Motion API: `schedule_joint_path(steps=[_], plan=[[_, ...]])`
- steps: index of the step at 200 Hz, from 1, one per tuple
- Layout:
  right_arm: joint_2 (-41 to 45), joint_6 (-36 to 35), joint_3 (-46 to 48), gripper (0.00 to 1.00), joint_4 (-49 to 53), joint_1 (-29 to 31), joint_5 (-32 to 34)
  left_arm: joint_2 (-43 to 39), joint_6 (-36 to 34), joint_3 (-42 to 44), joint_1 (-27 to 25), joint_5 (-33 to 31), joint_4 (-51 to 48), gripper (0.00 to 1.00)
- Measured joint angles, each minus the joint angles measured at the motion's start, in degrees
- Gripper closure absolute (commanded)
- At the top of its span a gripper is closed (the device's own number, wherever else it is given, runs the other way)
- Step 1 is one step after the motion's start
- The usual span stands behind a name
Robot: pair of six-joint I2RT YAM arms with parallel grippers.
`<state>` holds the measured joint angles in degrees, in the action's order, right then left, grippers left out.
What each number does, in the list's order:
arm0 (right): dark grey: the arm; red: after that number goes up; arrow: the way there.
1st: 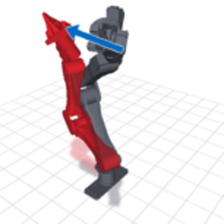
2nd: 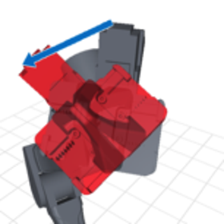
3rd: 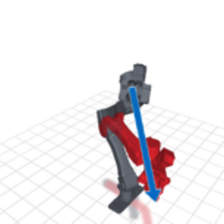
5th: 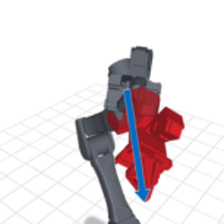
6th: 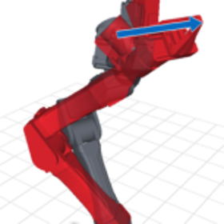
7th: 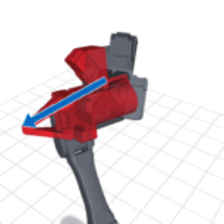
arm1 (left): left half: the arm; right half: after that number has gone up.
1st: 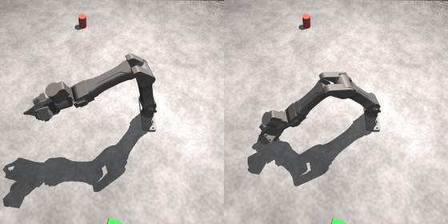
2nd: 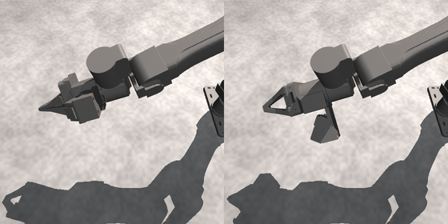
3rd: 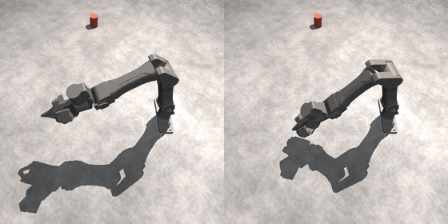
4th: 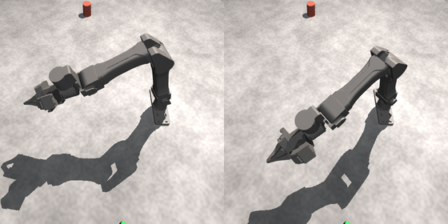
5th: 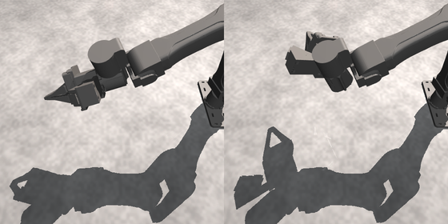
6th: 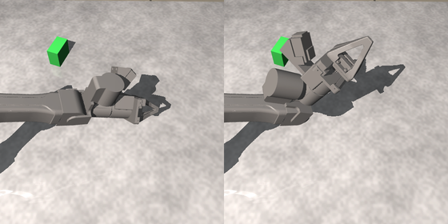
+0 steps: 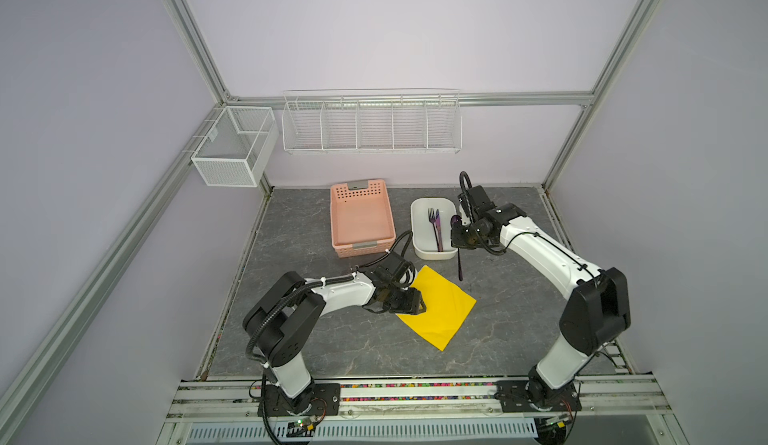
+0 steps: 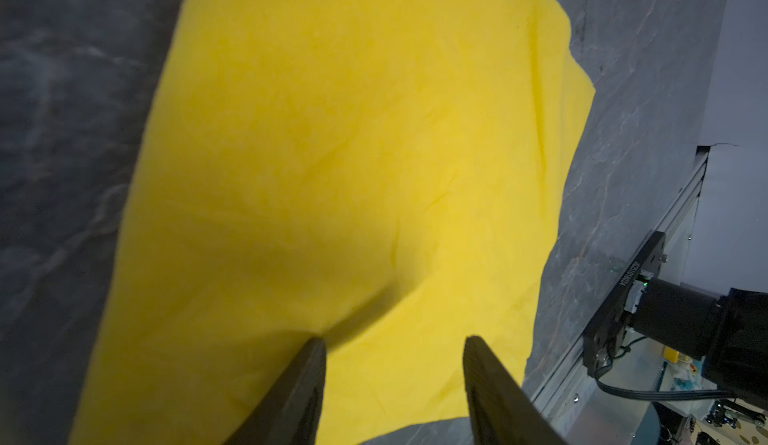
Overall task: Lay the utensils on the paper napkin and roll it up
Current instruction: 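Lift the purple spoon with the right gripper while the left gripper reaches over the napkin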
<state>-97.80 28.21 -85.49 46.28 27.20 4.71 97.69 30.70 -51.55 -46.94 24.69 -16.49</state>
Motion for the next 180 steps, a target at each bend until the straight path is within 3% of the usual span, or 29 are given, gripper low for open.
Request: schedule_joint_path(steps=[84, 180], plan=[[0.33, 1.33, 0.0, 0.93, 0.04, 3.04, 0.44, -3.37, -2.78, 1.31, 0.0, -5.44, -5.75, 0.44], [0.52, 2.27, 0.0, 0.93, 0.2, 5.35, 1.31, -3.96, -4.31, 1.31, 1.07, -7.15, -6.8, 0.41]])
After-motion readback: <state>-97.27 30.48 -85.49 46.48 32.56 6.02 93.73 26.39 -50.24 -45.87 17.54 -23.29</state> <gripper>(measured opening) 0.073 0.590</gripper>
